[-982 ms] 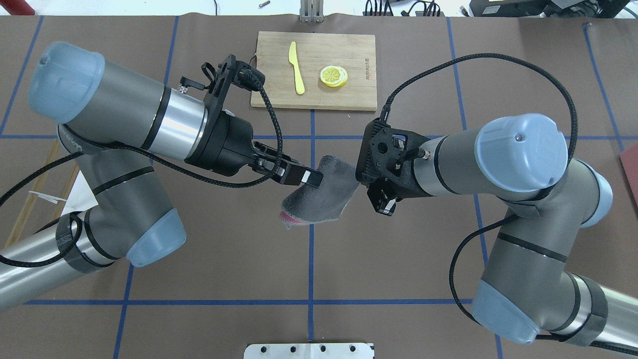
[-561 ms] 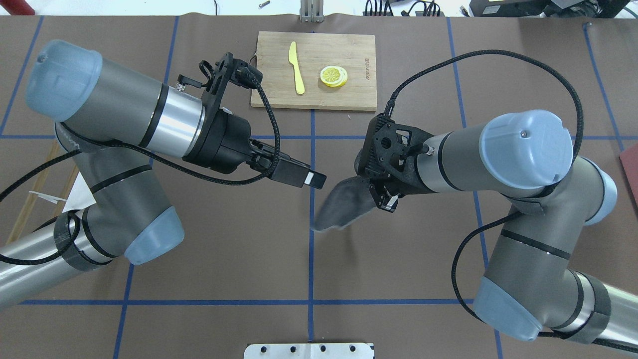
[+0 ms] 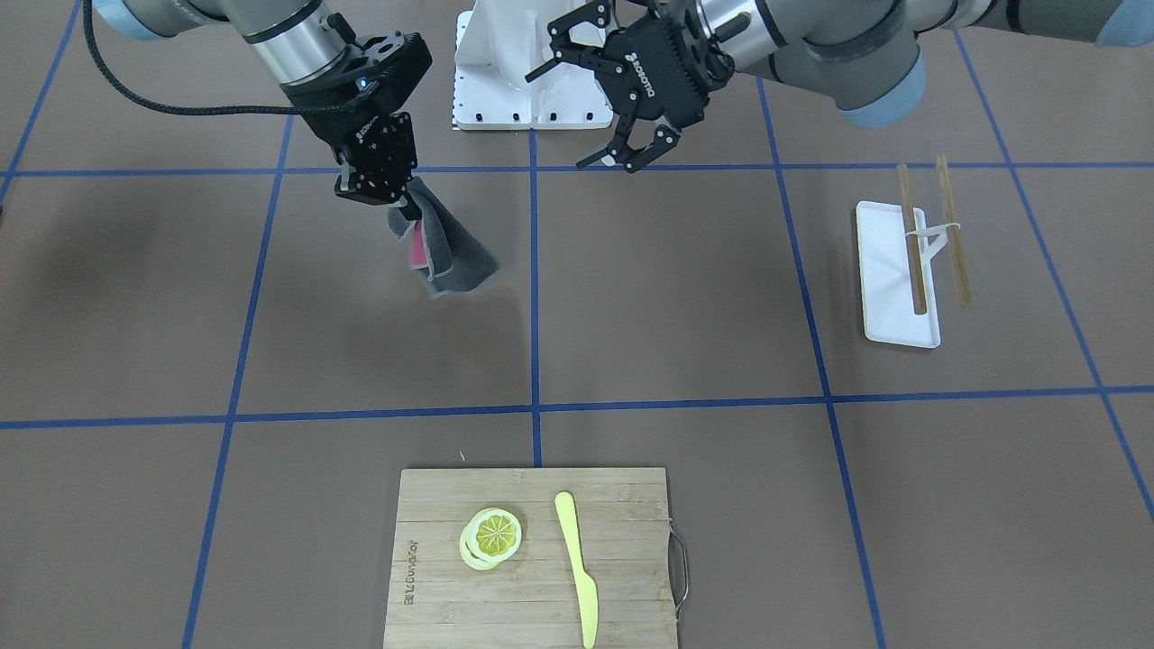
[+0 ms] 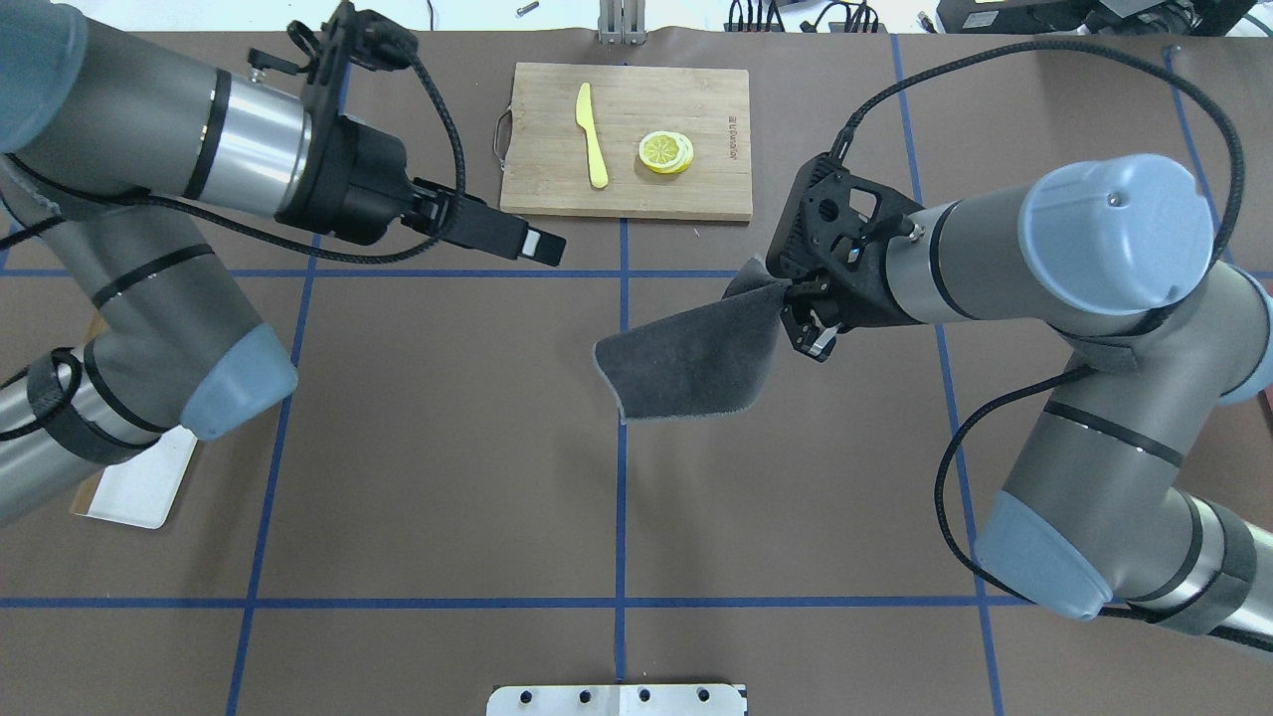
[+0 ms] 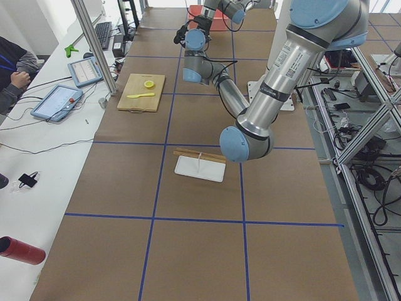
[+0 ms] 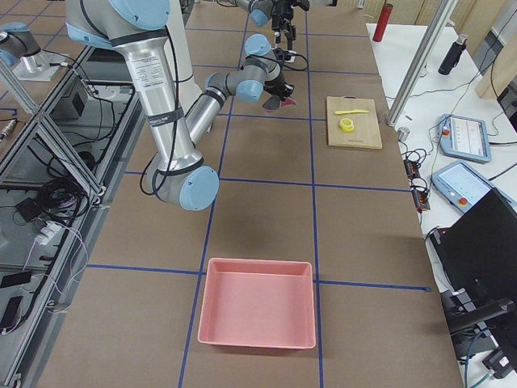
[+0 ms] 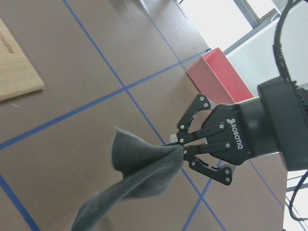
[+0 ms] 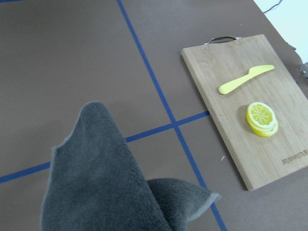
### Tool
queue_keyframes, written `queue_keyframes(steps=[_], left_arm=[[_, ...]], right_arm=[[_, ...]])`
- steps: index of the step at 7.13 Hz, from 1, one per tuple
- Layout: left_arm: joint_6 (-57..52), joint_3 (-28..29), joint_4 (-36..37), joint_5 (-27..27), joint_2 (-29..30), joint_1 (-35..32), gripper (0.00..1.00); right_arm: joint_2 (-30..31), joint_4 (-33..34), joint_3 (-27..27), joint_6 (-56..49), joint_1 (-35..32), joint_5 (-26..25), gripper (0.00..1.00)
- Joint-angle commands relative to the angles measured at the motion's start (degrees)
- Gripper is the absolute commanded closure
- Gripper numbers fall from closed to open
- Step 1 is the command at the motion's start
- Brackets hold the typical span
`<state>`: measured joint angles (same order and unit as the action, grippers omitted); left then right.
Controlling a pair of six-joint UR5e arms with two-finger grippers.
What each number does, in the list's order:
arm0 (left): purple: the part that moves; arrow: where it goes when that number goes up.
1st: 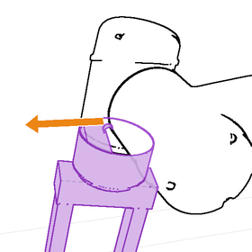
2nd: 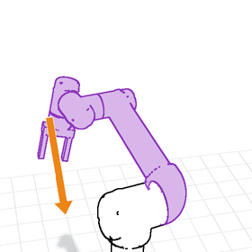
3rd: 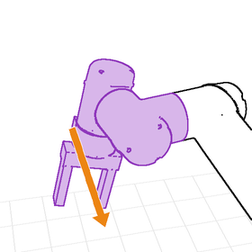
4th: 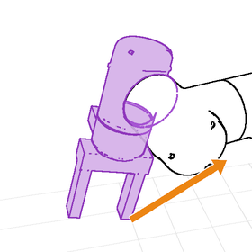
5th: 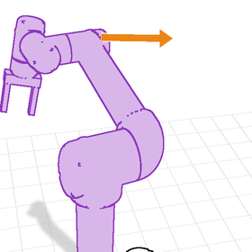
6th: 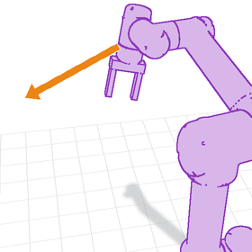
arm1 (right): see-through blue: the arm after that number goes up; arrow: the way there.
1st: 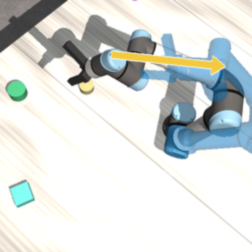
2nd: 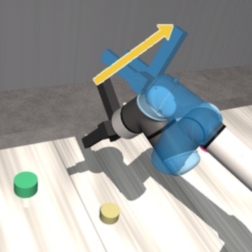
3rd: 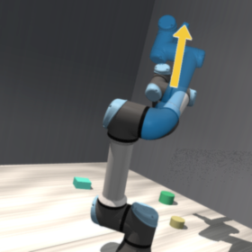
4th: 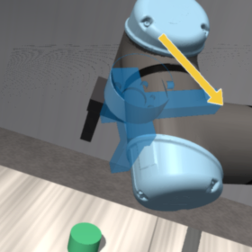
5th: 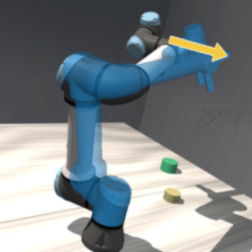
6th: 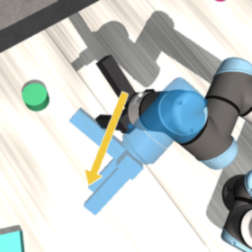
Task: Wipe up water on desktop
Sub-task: 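Carry the cloth away with the right gripper while the left arm withdraws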
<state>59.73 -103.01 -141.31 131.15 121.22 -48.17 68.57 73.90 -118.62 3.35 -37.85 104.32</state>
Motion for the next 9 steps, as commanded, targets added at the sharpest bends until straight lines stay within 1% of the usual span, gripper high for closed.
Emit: queue_keyframes(steps=[1,3,4,5,6,7,8,9], left_arm=[[-2.05,1.23,5.48,0.33,-1.51,-8.13,0.02],[-14.31,1.15,18.03,0.34,-1.60,-12.89,0.02],[-20.03,0.89,24.44,0.51,-2.91,-15.70,0.02],[-26.44,0.89,28.42,0.60,-5.44,-18.16,0.02],[-33.64,0.80,34.81,1.64,-7.38,-21.67,0.02],[-40.76,0.62,44.01,2.61,-7.49,-25.70,0.02],[-47.18,0.80,53.42,2.10,-7.49,-28.53,0.02],[-54.38,1.75,59.43,2.01,-8.53,-32.12,0.02]], right_arm=[[0.07,0.45,-0.12,8.73,-3.70,0.09,1.00],[0.16,8.67,-0.47,12.54,-7.65,0.09,1.00],[0.25,13.33,-0.38,12.90,-9.50,0.09,1.00],[0.16,17.03,-0.38,13.43,-10.65,0.09,1.00],[-0.19,19.67,-0.38,18.13,-11.10,0.09,1.00],[-0.54,22.05,-0.38,19.40,-11.10,0.18,1.00],[-0.54,22.86,-0.47,19.41,-11.19,0.18,1.00],[-0.54,22.95,-0.38,19.50,-11.10,0.18,1.00]])
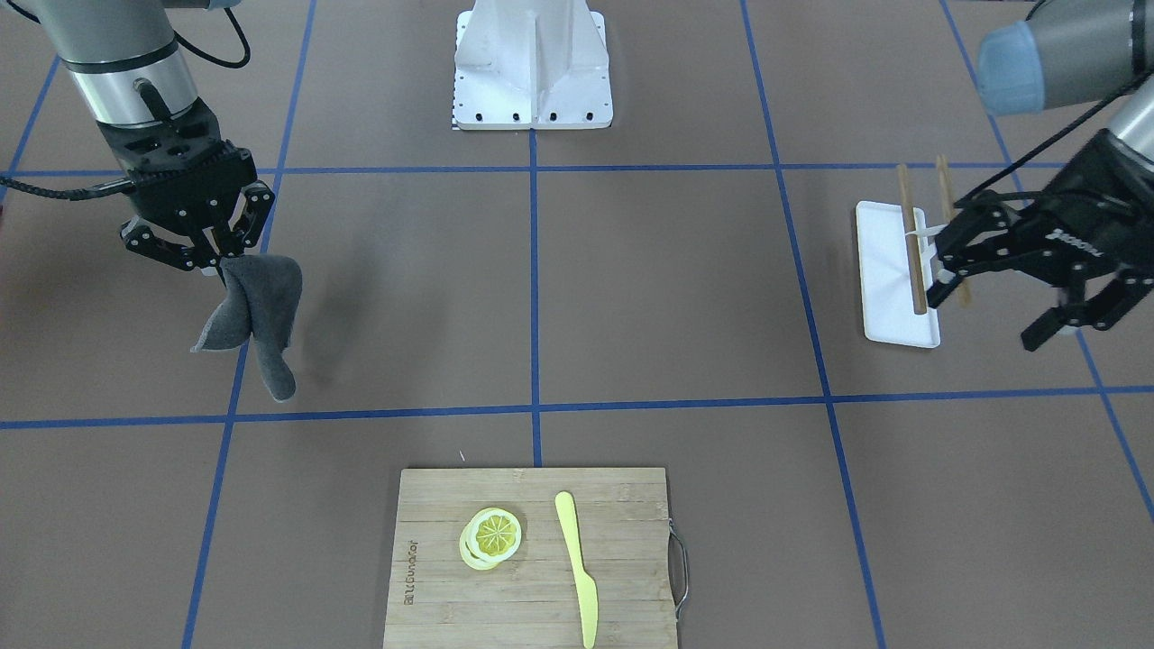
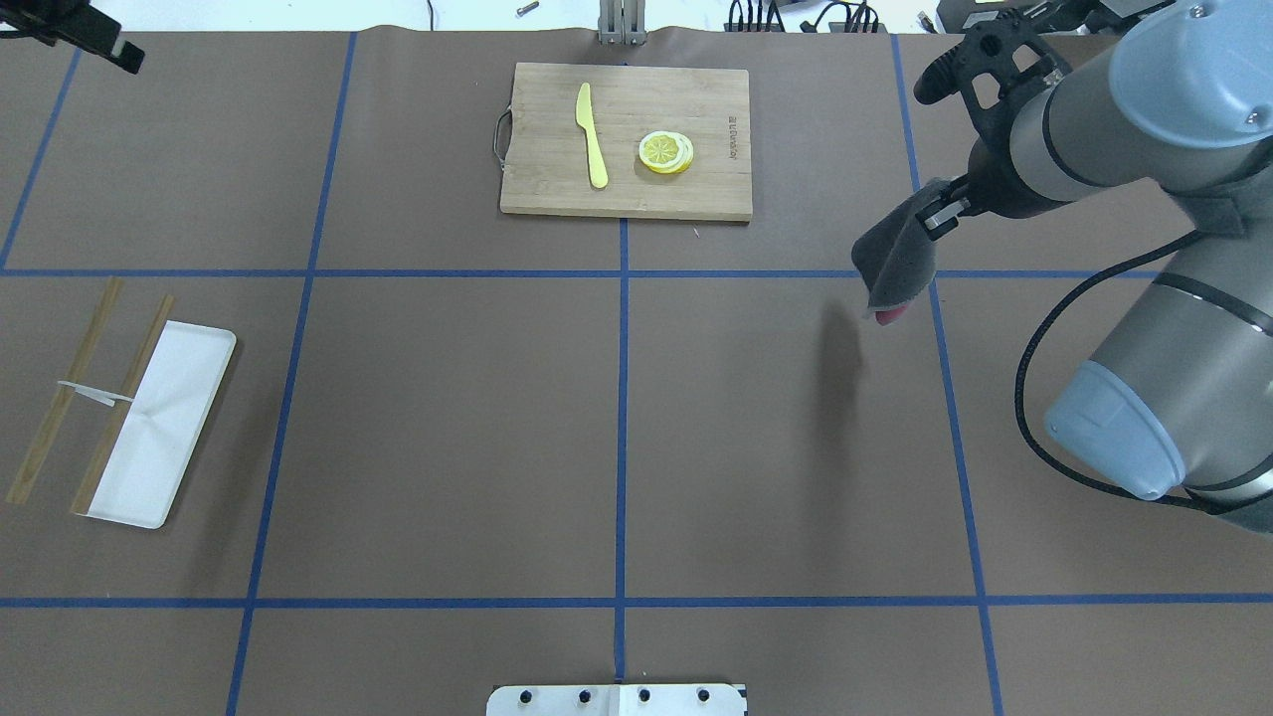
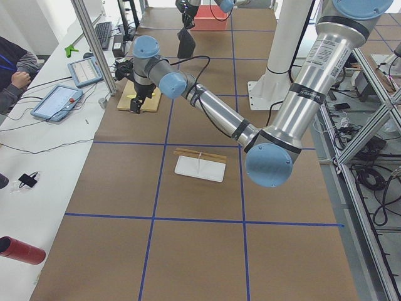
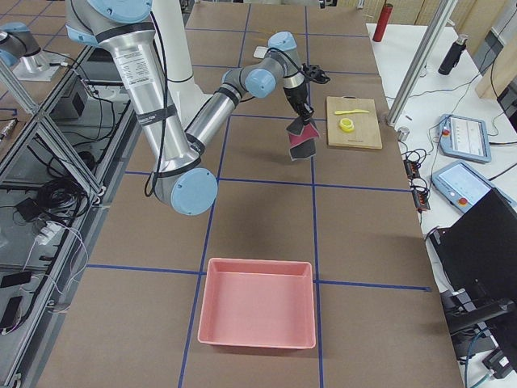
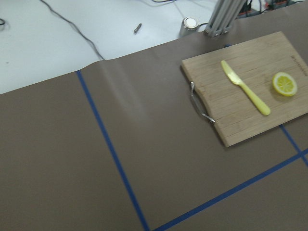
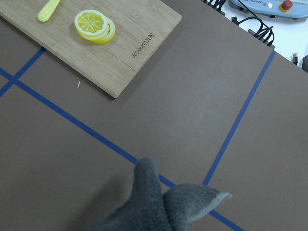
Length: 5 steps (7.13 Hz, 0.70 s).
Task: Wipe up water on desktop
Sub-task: 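Carry the cloth away with the right gripper while the left arm withdraws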
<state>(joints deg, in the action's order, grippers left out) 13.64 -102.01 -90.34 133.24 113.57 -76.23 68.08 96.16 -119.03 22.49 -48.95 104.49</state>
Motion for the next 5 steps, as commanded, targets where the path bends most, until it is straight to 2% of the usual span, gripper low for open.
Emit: queue_keyframes(steps=[1,3,5], left_arm=[[-16.98,1.80,10.86,0.09,-4.11,-8.37,0.02],[-18.31,6.79,13.24,0.61,-12.37,-10.52,0.02],[-17.26,7.60,10.28,-0.61,-18.00,-12.62,0.02]], right_arm=[[-0.05,0.70,0.03,0.27,0.00,0.10,1.00],[0.04,0.61,0.03,0.27,0.00,0.10,1.00],[0.04,0.70,0.03,0.27,0.26,0.10,1.00]])
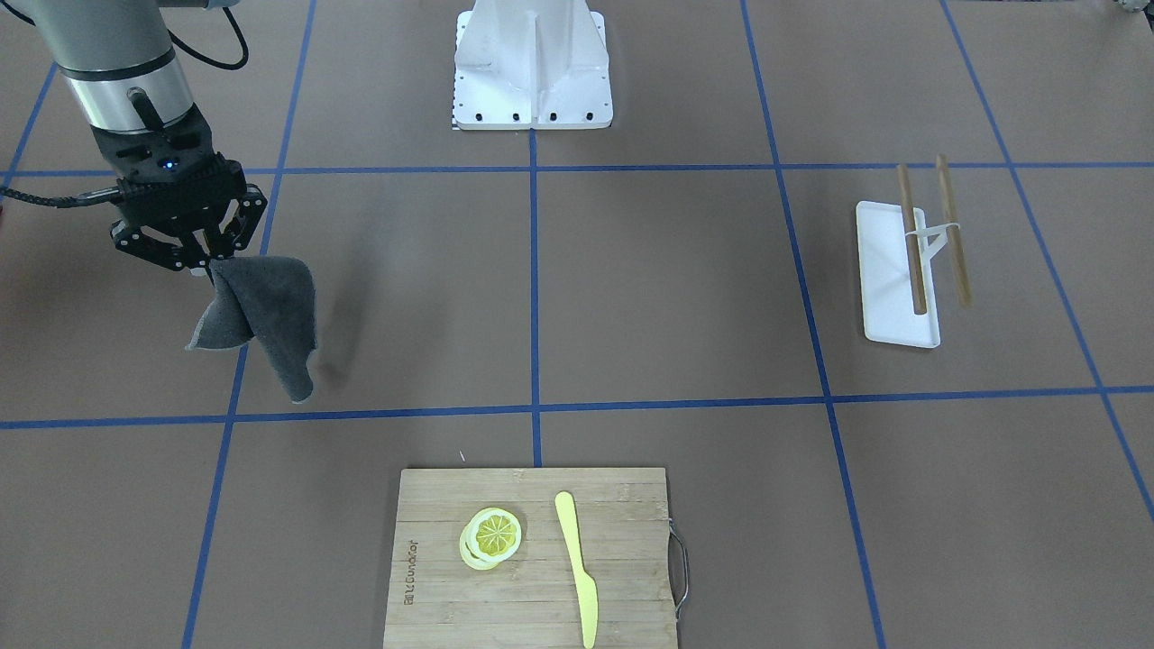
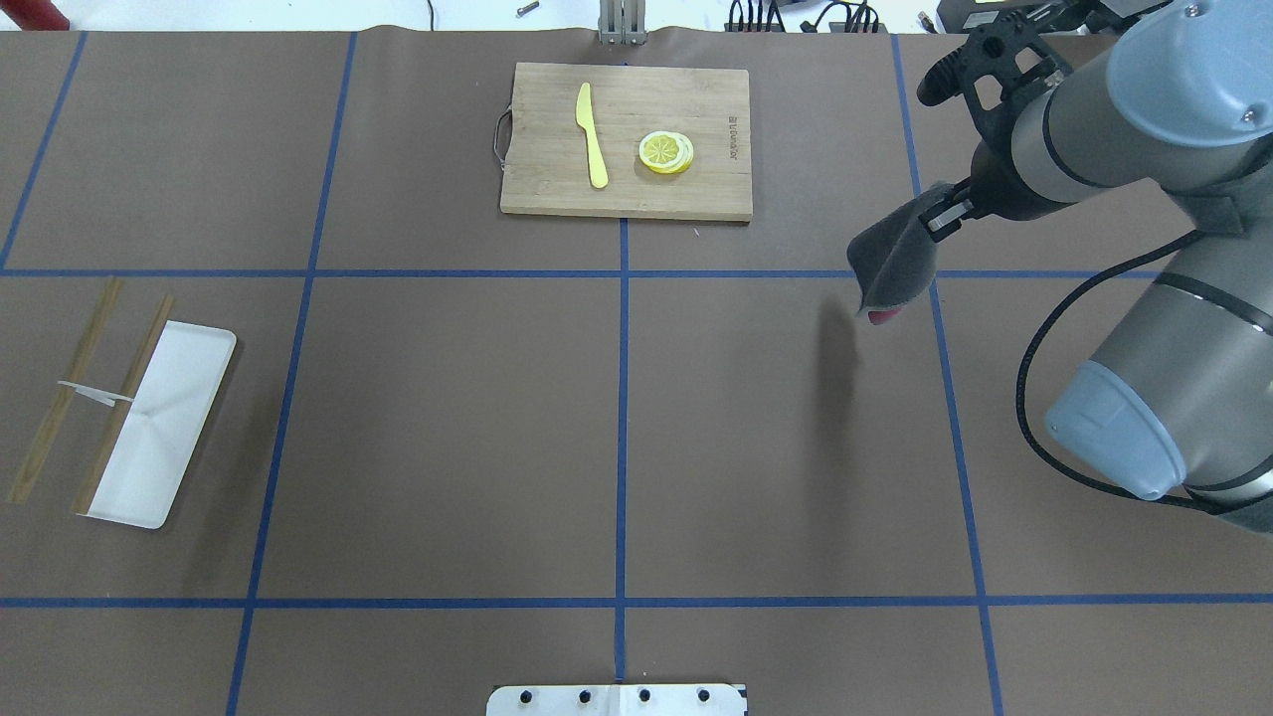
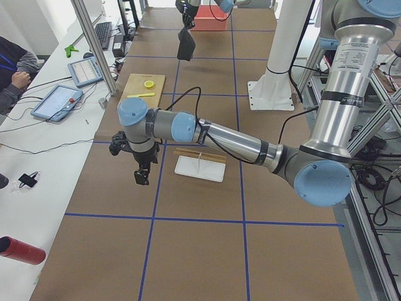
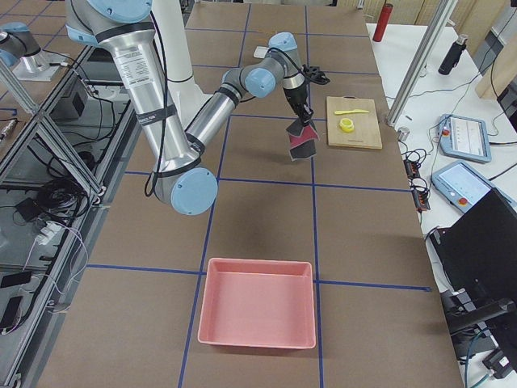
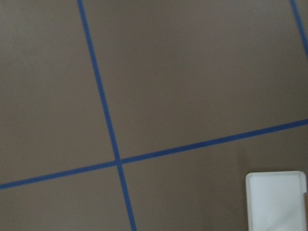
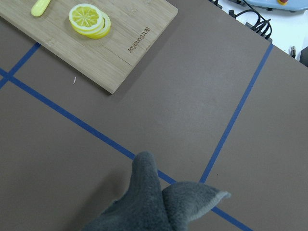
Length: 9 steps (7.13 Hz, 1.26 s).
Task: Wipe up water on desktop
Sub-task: 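Lower the cloth and wipe it across the table toward the robot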
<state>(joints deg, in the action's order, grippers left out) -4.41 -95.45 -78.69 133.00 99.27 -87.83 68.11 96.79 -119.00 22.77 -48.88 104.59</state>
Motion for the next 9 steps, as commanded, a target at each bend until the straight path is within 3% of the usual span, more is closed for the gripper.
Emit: queue_keyframes(steps=[1,3,4,6,7,9], left_arm=[[5.68,-0.33,-1.64,-0.11,-6.61,-1.46,0.02],[6.69,-5.43,-5.05,0.06,-14.25,-1.47,0.02],[6.69,-5.01,-5.07,-0.02,-14.28,-1.38,0.02],[6.69,-4.92,-5.15,-0.02,-14.19,-1.29,0.02],[6.69,-4.83,-5.15,-0.02,-14.11,-1.29,0.02],[6.69,-4.92,-5.24,-0.02,-14.11,-1.29,0.02]], right_arm=[[0.00,0.06,0.00,0.17,0.98,0.00,1.00],[0.44,0.59,-0.26,4.80,4.13,0.00,1.00],[0.79,5.72,-1.83,4.92,5.97,0.09,1.00],[0.80,26.69,-8.85,5.18,11.86,-1.66,1.00],[2.19,29.83,-8.88,5.27,13.97,-3.41,1.00],[6.06,29.51,-9.84,5.45,14.69,-3.52,1.00]])
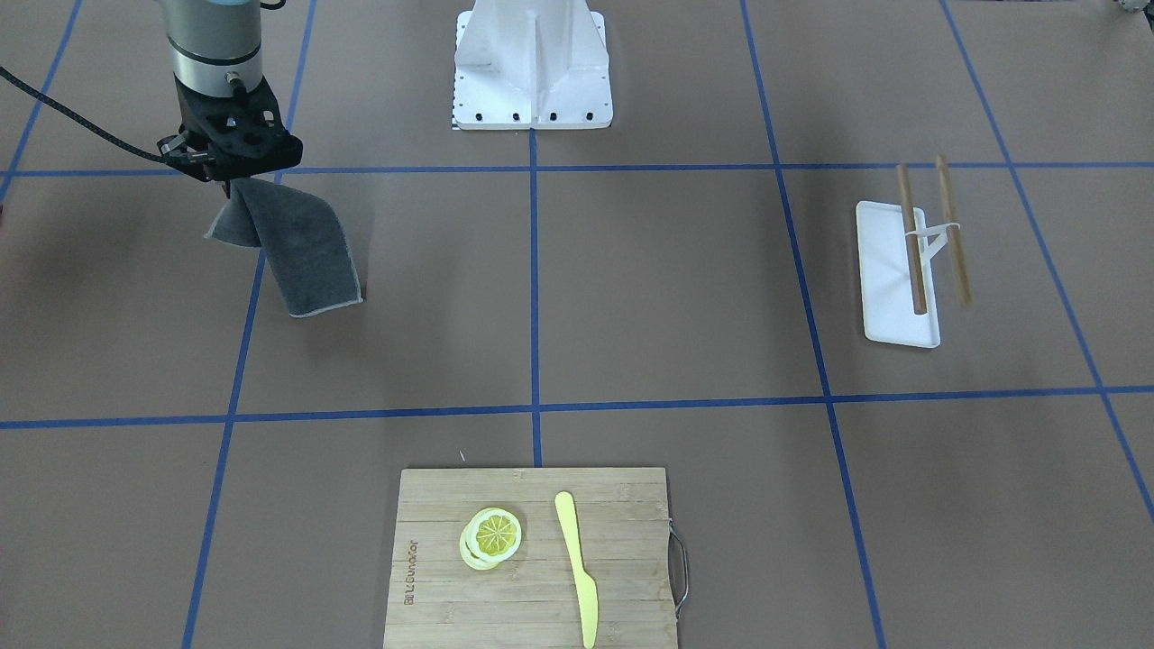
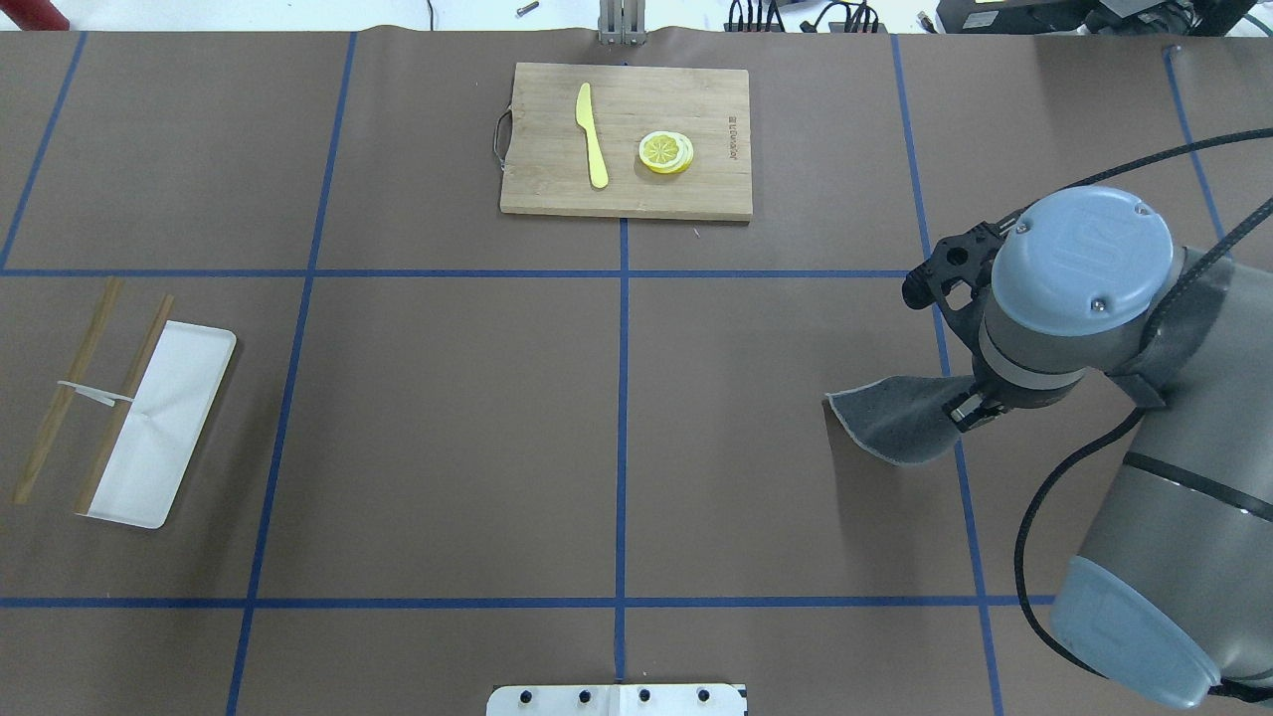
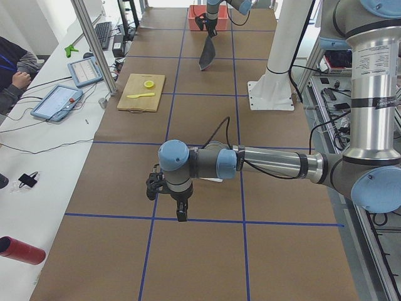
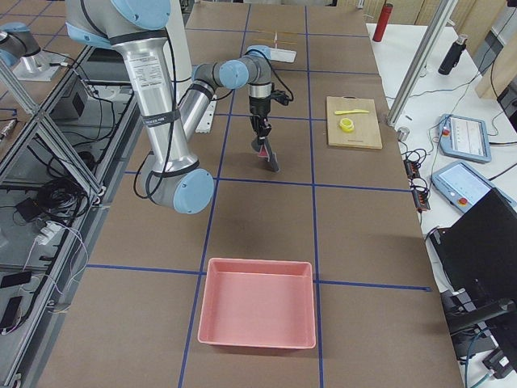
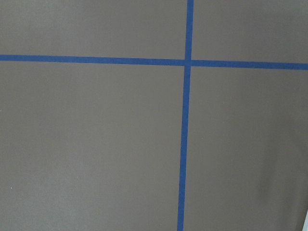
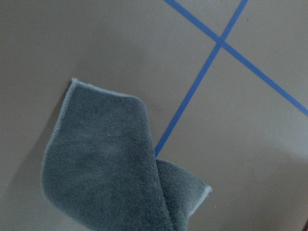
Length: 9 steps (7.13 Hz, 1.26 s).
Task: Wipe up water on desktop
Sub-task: 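Lower the cloth and wipe it across the table toward the robot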
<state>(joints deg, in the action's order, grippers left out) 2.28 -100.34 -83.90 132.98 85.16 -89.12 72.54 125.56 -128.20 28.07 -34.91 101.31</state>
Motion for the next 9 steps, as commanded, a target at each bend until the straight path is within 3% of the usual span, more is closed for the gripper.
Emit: queue_keyframes(steps=[1,2,3,5,6,7,8,9], left_arm=[[0.00,-0.20,-0.03,0.00,0.01,0.00,0.02],[0.00,-0.29,-0.03,0.00,0.01,0.00,0.02],[0.00,-0.29,-0.03,0.00,0.10,0.00,0.02],[0.00,-0.20,-0.03,0.00,0.19,0.00,0.02],[0.00,-0.20,-0.03,0.00,0.19,0.00,0.02],[0.00,-0.11,-0.03,0.00,0.10,0.00,0.02],[0.00,-0.03,-0.03,0.00,0.01,0.00,0.02],[0.00,-0.03,-0.03,0.00,-0.08,0.00,0.02]], right_arm=[[3.64,0.74,-0.56,1.02,2.72,-1.54,1.00],[5.58,0.74,-0.30,5.90,6.57,-4.43,1.00],[3.68,0.65,-0.03,11.95,11.31,-5.15,1.00],[-7.62,-0.05,6.26,14.89,12.67,-4.81,1.00],[-10.54,-8.23,10.91,22.40,14.59,-4.81,1.00],[-11.97,-21.45,15.91,27.78,16.18,-4.90,1.00],[-15.72,-29.33,21.36,31.66,17.58,-5.16,1.00],[-21.68,-32.63,26.89,35.35,18.82,-5.60,1.00]])
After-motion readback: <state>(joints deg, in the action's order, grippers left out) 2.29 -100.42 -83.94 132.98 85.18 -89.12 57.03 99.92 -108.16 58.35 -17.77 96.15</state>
